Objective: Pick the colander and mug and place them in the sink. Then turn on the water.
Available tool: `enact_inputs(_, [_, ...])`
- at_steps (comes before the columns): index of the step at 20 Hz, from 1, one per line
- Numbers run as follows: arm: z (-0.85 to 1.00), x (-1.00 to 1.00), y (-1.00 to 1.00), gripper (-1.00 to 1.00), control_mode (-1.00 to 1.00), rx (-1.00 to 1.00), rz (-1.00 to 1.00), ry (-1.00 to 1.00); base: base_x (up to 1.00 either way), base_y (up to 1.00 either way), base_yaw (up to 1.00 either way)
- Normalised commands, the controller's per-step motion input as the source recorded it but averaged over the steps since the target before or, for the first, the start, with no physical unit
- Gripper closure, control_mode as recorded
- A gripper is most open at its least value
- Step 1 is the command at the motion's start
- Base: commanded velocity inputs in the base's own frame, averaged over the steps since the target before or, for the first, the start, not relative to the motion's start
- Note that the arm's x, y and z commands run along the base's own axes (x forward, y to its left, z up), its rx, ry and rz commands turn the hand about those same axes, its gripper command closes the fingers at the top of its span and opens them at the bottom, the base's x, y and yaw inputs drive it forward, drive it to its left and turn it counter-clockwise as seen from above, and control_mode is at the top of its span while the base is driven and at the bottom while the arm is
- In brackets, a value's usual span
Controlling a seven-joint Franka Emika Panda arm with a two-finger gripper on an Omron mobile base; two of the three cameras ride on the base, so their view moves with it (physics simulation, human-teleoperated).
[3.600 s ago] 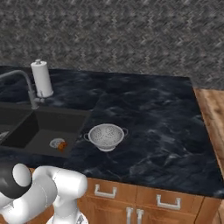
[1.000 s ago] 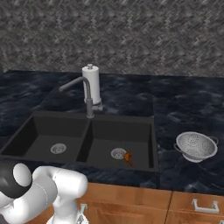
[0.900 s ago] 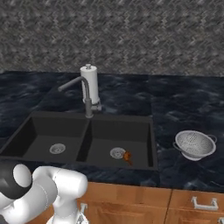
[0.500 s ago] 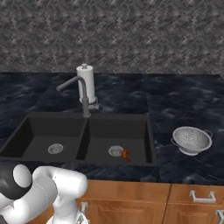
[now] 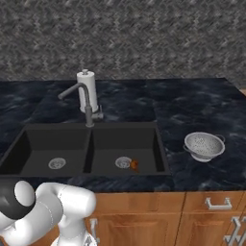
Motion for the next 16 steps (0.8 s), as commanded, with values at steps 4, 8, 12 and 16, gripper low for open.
enact_inputs(4, [0.0,0.0,0.0,1.0,1.0,0.0,0.0,0.0,0.5,0.26,-0.3])
enact_inputs(8, [0.0,0.0,0.0,1.0,1.0,0.0,0.0,0.0,0.49,0.14,-0.27])
enact_inputs(12, [0.0,0.0,0.0,1.0,1.0,0.0,0.0,0.0,0.46,0.11,-0.19])
enact_inputs(16, [-0.15,0.51,0.01,1.0,-1.0,0.03,-0.14,0.02,0.0,0.0,0.0])
